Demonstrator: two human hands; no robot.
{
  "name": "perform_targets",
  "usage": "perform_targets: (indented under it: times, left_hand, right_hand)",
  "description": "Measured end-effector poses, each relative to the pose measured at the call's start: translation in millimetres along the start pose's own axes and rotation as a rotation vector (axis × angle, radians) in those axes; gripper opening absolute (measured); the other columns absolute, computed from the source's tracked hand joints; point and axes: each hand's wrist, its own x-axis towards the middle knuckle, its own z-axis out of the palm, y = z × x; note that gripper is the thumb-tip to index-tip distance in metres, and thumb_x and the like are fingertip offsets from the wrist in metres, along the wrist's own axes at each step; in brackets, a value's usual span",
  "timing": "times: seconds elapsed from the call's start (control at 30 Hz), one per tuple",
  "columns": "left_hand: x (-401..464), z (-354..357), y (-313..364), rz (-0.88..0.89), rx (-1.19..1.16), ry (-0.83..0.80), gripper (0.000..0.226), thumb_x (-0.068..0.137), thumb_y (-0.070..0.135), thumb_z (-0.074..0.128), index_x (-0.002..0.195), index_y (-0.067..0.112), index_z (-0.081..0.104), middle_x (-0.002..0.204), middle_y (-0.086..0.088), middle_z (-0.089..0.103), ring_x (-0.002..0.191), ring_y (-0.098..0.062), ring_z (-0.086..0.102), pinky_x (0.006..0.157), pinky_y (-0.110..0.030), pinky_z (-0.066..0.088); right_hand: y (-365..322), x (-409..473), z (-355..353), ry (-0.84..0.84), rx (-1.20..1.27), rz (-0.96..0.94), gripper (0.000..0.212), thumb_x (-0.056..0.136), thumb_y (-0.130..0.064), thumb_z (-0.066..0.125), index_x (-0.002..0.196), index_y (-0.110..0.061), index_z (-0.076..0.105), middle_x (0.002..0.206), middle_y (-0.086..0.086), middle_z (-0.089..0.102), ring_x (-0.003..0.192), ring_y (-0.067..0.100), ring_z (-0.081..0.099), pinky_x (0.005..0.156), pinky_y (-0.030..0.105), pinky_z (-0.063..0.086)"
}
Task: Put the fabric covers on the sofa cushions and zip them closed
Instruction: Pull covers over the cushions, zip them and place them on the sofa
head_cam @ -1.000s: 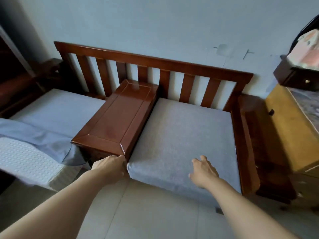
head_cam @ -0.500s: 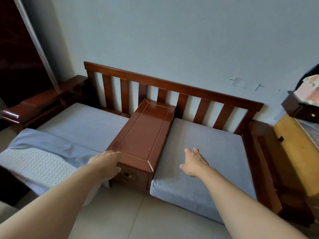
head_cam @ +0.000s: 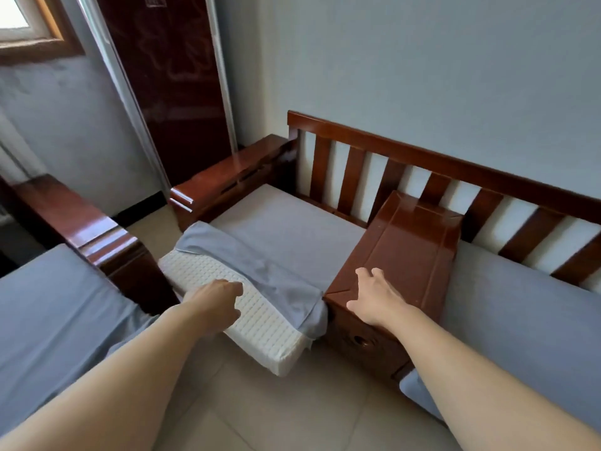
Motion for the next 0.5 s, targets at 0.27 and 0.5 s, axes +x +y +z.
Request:
perform_targets:
  times: [0.27, 0.5]
  left_hand:
    - [87, -27, -113, -0.102, -0.012, -0.029, 0.045, 0.09, 0.03, 0.053, 0.134, 0.027, 0.042, 0.129, 0.004, 0.053, 0.116, -0.017, 0.052, 0.091, -0.033, 0.048]
    - [163, -54, -170, -0.023, 0.03, -0.014, 0.046, 0.093, 0.029, 0.051, 0.137, 0.024, 0.041, 0.135, 0.003, 0.05, 0.123, -0.016, 0.048, 0.095, -0.028, 0.043]
  right_hand:
    - [-124, 124, 8, -0.073, -0.027, -0.085, 0.064, 0.091, -0.034, 0.056, 0.142, -0.014, 0.021, 0.142, 0.015, 0.023, 0.124, 0.033, 0.043, 0.099, 0.042, 0.041]
    - [-200, 198, 4, -0.075, -0.038, -0.086, 0.062, 0.09, -0.033, 0.056, 0.14, -0.014, 0.024, 0.14, 0.014, 0.027, 0.121, 0.032, 0.044, 0.1, 0.041, 0.041]
